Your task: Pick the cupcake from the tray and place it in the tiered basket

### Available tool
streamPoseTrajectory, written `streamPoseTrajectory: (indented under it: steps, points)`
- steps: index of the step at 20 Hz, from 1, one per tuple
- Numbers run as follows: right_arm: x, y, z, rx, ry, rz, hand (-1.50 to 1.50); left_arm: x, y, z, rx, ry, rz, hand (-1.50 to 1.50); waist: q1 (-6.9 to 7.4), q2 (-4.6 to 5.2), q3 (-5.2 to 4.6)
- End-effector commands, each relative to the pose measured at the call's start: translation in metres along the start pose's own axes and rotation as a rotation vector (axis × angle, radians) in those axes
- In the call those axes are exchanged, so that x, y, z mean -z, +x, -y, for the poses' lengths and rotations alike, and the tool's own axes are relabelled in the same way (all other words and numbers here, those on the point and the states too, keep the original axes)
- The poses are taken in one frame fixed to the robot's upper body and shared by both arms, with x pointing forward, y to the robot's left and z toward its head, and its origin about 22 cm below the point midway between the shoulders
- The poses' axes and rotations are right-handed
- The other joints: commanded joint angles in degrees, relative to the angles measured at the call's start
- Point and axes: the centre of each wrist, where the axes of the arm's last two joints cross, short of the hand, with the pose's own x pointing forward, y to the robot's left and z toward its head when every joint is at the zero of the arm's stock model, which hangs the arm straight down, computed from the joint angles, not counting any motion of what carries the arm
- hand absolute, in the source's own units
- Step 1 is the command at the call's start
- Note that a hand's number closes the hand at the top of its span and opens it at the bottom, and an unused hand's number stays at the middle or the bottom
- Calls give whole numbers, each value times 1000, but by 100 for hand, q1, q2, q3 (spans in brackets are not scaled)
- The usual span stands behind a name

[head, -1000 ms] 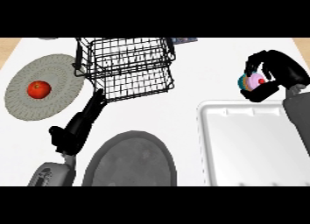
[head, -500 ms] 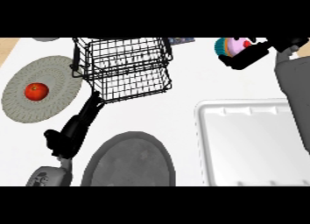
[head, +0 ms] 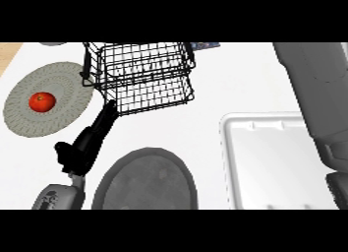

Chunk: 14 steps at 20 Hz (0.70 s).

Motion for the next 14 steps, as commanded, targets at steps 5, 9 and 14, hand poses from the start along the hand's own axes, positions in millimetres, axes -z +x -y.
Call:
streamPoseTrajectory:
  steps: [5, 9, 14]
  points:
    - [38, 62, -29, 25, 20, -27, 150, -5, -6, 9, 0, -31, -1, 0, 138, 57, -9]
    - [45, 79, -75, -4, 100, -27, 150, 13, -1, -5, 9, -17, 4, 0, 153, 91, -14]
    - [52, 76, -92, 5, 125, -29, 150, -3, -15, 1, -7, -20, 14, 0, 190, 88, -13]
